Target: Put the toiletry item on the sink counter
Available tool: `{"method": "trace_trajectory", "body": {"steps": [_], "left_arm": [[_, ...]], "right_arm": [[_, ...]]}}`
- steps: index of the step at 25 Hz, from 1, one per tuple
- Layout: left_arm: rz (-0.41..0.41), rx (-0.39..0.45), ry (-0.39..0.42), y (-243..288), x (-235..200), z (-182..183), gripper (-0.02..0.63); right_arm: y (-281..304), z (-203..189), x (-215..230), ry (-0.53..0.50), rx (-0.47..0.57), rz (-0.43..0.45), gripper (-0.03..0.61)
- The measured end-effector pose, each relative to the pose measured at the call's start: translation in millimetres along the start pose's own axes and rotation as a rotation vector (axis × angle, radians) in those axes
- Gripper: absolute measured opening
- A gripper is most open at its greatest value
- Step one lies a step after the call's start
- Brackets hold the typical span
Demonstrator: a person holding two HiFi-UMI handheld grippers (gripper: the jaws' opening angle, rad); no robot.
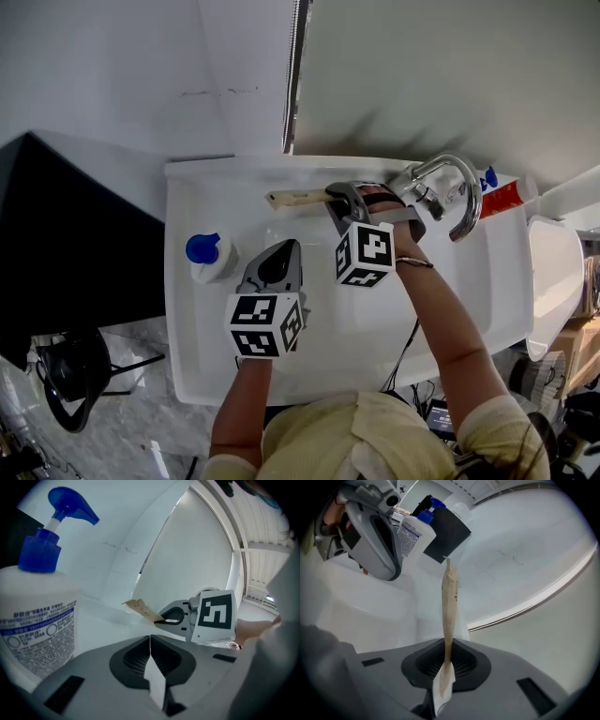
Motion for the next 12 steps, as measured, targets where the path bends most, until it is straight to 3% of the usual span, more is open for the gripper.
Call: {"method": "trace_trajectory", "body": {"steps": [5,12], "left_arm": [[0.003,-0.012,0.000,1.1,-4.0,-1.7,0.040],[0.000,-0.018,-0.006,2.4,-7.4,-2.2,0.040]], "right_arm": [[11.5,-8.6,-6.5,-0.074,-0.069,0.052,0.043],[20.5,-12.4,-5.3,-0.052,-0.076,0.096,0.044]]}}
Point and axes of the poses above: the fingertips, and each gripper's own axes: y forward along the fingers, x to its right, z out of its top, the point moved 1 cm from there along -y, backward along the fingers, and after that the axes turned 15 degrees about -y, right-handed, at the moved point
